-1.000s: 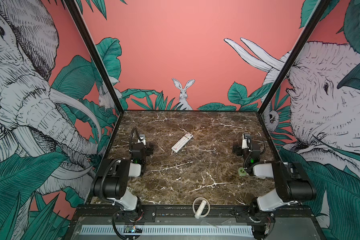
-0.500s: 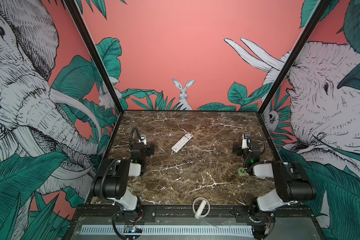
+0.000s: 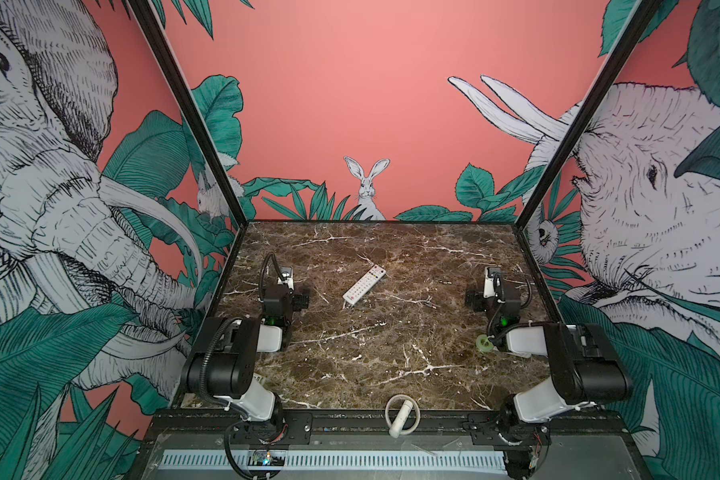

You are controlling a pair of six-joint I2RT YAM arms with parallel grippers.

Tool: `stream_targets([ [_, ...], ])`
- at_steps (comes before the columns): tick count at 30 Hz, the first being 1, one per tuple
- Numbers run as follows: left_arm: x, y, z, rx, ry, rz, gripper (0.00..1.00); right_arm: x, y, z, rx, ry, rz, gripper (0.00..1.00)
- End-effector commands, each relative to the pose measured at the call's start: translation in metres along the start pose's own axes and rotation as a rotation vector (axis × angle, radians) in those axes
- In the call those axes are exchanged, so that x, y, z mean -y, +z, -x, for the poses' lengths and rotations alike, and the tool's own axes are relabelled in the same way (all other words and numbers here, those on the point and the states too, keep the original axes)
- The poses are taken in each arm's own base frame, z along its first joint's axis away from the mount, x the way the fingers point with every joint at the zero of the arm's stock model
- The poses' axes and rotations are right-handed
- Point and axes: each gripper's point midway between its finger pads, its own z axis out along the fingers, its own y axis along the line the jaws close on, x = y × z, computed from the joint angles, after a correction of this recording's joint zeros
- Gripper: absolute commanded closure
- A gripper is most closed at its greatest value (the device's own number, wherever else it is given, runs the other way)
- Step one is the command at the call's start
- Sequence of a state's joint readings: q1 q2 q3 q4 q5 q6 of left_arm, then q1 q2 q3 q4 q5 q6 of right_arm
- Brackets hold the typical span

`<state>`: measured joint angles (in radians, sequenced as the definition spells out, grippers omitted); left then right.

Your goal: Load the batteries into the remote control

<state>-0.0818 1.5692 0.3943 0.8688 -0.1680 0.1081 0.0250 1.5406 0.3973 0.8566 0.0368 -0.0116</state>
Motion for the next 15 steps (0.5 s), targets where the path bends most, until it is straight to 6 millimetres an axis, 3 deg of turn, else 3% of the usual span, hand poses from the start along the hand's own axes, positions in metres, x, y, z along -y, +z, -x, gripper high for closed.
stream_targets([
  [1,-0.006,-0.001,0.014,0.034,-0.014,0.021,0.01,0.000,-0.001,0.007,0.039,-0.005,0.000,0.01],
  [5,-0.004,-0.001,0.015,0.035,-0.010,0.010,0.01,0.001,-0.001,0.007,0.038,-0.004,-0.001,0.01],
  [9,0.012,-0.002,0.016,0.058,0.026,-0.087,0.01,0.001,-0.001,0.006,0.038,-0.004,-0.001,0.01],
  [15,0.007,-0.002,0.015,0.049,0.016,-0.064,0.00,0.000,-0.001,0.007,0.039,-0.004,0.000,0.01],
])
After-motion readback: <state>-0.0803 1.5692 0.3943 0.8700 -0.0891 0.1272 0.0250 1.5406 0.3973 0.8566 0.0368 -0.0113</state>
